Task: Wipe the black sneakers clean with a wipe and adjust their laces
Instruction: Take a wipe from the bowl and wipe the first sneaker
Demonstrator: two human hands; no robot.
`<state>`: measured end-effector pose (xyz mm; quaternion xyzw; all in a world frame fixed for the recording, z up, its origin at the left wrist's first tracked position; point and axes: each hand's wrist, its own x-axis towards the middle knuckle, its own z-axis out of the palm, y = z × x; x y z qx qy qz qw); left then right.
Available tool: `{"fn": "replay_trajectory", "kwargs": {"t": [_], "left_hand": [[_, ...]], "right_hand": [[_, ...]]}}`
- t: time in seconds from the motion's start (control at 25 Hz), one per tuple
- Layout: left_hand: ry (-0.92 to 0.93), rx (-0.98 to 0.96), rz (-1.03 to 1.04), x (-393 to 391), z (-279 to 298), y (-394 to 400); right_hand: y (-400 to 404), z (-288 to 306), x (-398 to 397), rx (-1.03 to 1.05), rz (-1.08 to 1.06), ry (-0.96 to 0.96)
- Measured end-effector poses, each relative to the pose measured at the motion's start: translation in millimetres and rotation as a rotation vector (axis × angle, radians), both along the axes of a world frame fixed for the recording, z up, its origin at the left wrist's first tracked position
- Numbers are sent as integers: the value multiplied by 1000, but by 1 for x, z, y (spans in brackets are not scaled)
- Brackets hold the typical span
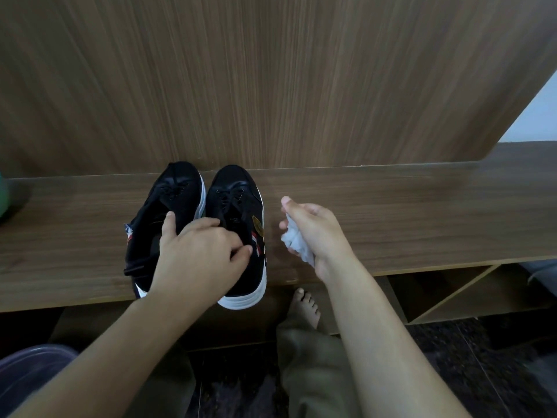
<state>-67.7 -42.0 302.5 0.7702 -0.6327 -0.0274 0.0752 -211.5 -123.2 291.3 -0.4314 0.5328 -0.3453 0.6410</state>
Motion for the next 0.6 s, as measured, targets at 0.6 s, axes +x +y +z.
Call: {"fn": "replay_trajectory", "kwargs": {"t": [0.6], "left_hand": [[808, -567, 69, 5, -61, 16]], "right_hand": [[12, -1, 12, -95, -109, -148]]}}
